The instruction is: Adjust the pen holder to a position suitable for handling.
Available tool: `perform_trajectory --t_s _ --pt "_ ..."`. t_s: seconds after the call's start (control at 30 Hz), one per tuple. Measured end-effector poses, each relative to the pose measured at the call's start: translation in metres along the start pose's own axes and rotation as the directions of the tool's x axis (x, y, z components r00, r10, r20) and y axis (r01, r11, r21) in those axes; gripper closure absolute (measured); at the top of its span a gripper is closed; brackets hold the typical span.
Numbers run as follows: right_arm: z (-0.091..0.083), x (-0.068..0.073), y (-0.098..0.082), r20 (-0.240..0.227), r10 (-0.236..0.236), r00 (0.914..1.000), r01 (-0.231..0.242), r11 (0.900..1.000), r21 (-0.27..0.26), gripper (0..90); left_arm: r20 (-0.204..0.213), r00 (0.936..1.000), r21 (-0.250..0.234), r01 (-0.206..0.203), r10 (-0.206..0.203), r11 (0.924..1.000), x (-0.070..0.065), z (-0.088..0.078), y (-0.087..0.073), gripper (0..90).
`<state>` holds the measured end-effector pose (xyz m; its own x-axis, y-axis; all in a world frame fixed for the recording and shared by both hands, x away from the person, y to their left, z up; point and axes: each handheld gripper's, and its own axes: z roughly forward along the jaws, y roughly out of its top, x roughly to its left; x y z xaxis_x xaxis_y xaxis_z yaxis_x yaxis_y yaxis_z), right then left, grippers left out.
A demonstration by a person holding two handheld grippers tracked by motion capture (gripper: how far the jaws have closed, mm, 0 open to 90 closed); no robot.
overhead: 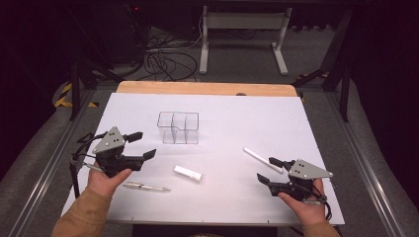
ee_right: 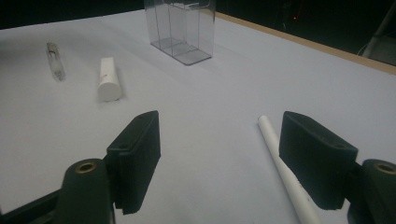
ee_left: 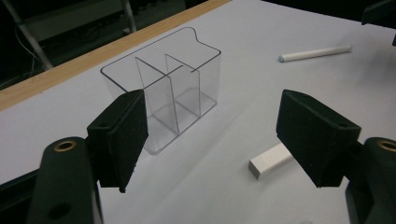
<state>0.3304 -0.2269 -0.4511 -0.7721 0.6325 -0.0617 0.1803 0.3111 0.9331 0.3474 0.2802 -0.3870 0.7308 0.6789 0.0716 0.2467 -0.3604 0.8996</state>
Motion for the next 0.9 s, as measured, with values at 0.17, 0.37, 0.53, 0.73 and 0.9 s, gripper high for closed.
perform_trajectory --t_s 0.17,0.37,0.53,0.73,0.9 --pt "0.000 0.000 0.000 -0.003 -0.002 1.0000 0.002 1.000 -0.003 30.1 -0.011 0.9996 0.025 -0.025 0.025 0.9994 0.003 0.007 0.008 26.5" --pt "0.001 0.000 0.000 -0.006 0.006 1.0000 -0.006 1.000 -0.003 29.3 0.013 0.9999 0.089 -0.011 0.010 0.9960 0.013 0.018 0.018 27.0" --pt "0.002 0.000 0.000 -0.018 0.015 0.9997 -0.015 1.000 0.002 28.9 0.035 0.9992 0.122 0.014 -0.018 0.9925 0.021 0.029 0.026 29.8" --pt "0.002 0.000 0.000 -0.029 0.022 0.9993 -0.022 1.000 0.001 28.9 0.029 0.9992 0.164 -0.033 0.029 0.9858 0.025 0.042 0.030 33.1" --pt "0.003 0.000 -0.001 -0.031 0.027 0.9992 -0.027 1.000 0.004 28.8 0.033 0.9971 0.199 -0.074 0.069 0.9773 0.027 0.053 0.035 33.9"
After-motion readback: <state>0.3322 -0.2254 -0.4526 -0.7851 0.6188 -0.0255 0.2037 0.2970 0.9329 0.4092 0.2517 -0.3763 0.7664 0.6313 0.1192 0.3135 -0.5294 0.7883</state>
